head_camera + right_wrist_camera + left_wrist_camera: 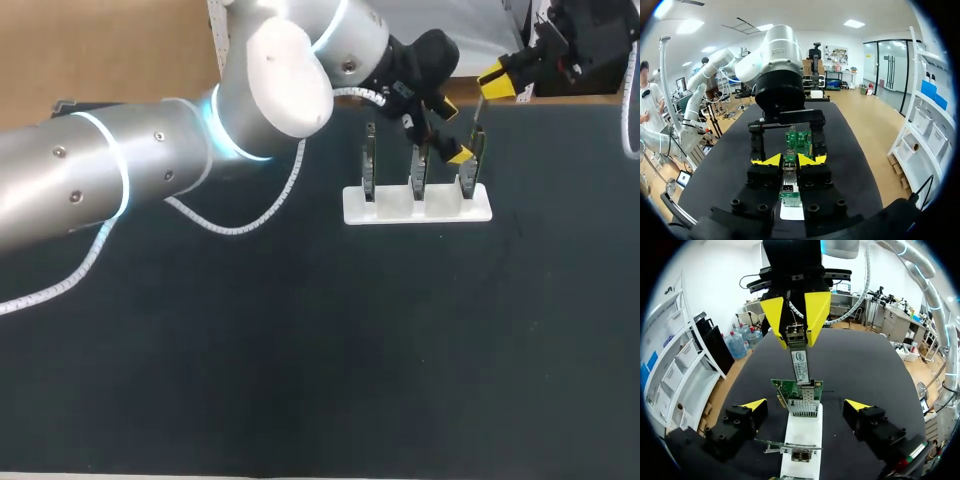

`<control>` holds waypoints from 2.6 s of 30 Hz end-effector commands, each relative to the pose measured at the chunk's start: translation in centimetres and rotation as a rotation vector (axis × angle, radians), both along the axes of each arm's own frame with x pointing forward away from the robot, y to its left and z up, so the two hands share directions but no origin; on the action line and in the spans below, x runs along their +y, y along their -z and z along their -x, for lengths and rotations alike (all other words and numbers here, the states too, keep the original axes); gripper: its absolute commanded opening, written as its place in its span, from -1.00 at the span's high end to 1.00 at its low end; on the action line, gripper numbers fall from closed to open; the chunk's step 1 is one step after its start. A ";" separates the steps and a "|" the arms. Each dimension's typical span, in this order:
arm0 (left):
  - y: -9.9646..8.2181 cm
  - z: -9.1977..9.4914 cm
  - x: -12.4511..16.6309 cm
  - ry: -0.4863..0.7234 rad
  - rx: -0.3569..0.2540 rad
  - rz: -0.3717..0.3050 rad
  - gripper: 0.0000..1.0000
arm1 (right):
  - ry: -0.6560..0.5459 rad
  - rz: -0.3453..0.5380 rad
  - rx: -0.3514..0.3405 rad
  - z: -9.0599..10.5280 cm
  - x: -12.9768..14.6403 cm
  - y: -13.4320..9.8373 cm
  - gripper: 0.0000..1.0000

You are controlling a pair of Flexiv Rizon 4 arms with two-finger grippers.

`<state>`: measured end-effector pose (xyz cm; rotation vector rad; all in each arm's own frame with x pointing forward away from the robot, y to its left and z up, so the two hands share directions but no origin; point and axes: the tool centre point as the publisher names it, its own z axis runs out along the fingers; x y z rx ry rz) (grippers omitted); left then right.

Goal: Pick up the optical module with the left hand, and insert it into the network port with the right hand.

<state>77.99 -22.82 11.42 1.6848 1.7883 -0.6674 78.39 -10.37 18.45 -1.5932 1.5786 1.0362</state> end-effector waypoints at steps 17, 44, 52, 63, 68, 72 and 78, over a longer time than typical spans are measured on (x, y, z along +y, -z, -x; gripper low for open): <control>0.3 -0.3 -0.1 0.036 0.011 -0.022 -1.00 | 0.002 0.002 0.001 0.0 0.0 0.0 1.00; 0.4 0.1 -0.7 0.076 0.035 -0.023 -1.00 | 0.002 0.007 -0.001 0.1 -0.2 0.0 1.00; 0.5 0.1 -0.7 0.084 0.039 -0.026 -1.00 | -0.002 0.008 0.002 0.0 -0.3 0.0 1.00; 0.5 0.1 -0.7 0.084 0.039 -0.026 -1.00 | -0.001 0.007 0.013 -0.2 -0.4 0.5 1.00; 0.5 0.1 -0.7 0.084 0.039 -0.026 -1.00 | -0.004 0.006 0.018 -0.3 -0.5 0.7 1.00; 0.5 0.1 -0.7 0.084 0.039 -0.026 -1.00 | -0.009 0.011 0.023 -0.4 -0.5 0.9 1.00; 0.5 0.1 -0.7 0.084 0.039 -0.026 -1.00 | -0.016 0.015 0.029 -0.5 -0.5 1.0 1.00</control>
